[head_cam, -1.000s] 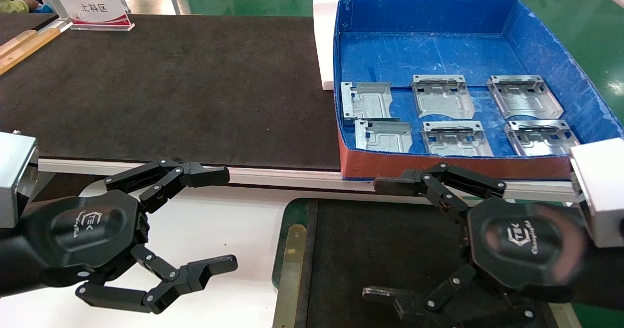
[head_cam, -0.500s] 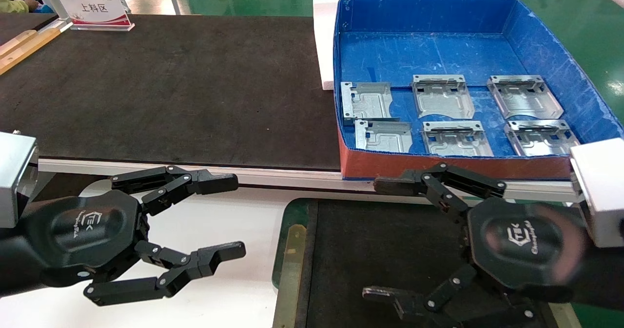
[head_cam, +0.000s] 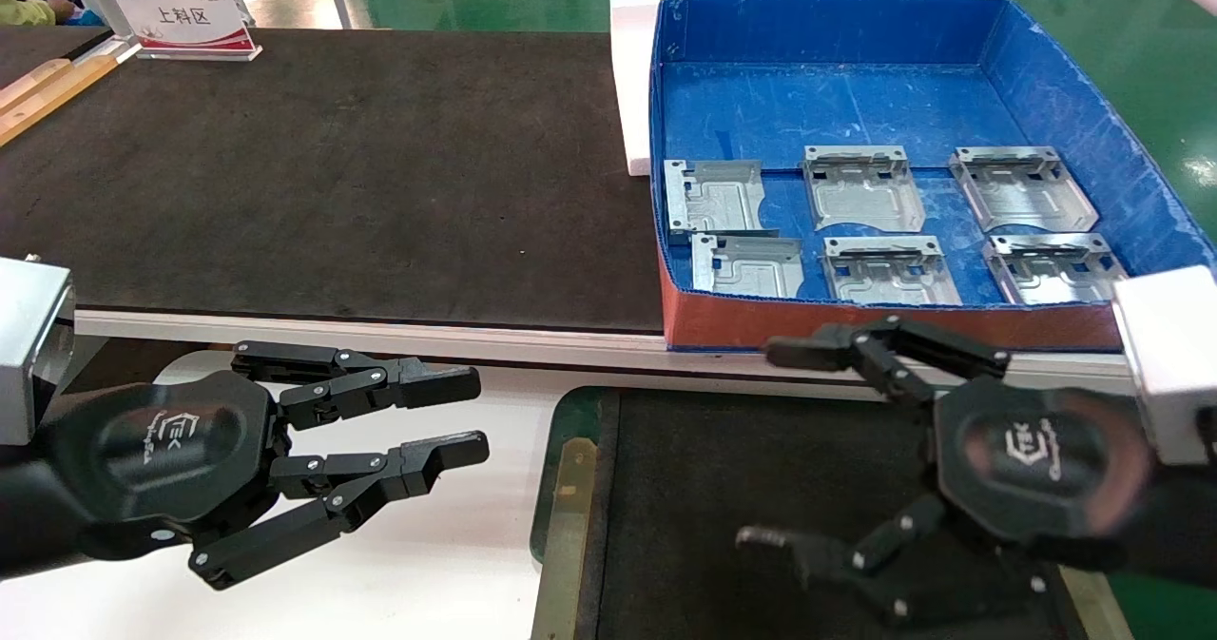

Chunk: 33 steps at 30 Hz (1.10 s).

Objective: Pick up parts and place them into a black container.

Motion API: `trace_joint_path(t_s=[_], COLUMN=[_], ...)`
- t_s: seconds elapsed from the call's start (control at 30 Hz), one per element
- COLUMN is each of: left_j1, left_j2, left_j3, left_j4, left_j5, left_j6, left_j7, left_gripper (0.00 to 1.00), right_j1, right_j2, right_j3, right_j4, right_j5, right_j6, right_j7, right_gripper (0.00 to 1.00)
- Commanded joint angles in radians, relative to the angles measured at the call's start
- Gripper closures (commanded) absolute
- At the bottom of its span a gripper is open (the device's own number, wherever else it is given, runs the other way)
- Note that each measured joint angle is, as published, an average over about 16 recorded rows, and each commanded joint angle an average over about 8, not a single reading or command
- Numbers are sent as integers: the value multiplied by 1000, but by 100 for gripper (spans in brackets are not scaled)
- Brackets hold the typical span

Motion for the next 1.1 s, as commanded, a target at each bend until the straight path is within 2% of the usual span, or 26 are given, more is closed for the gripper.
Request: trace_joint_path(t_s=[0.03, 0.33, 0.7, 1.1], left_j1=[0, 0, 0, 0], left_j2=[0, 0, 0, 0], left_j3=[0, 0, 0, 0], left_j4=[0, 0, 0, 0], left_j5=[0, 0, 0, 0], left_j6=[0, 0, 0, 0], left_j7=[0, 0, 0, 0], left_gripper=[0, 0, 0, 0], right_j1=[-3, 79, 232, 394], right_j2=[9, -42, -154, -232], right_j3=[3, -19, -60, -86], right_j4=[-5, -161, -457, -750], right_j5=[-11, -113, -247, -350], right_j6=[13, 82, 184, 319], right_j7=[-2, -50, -136, -214], right_gripper=[0, 0, 0, 0])
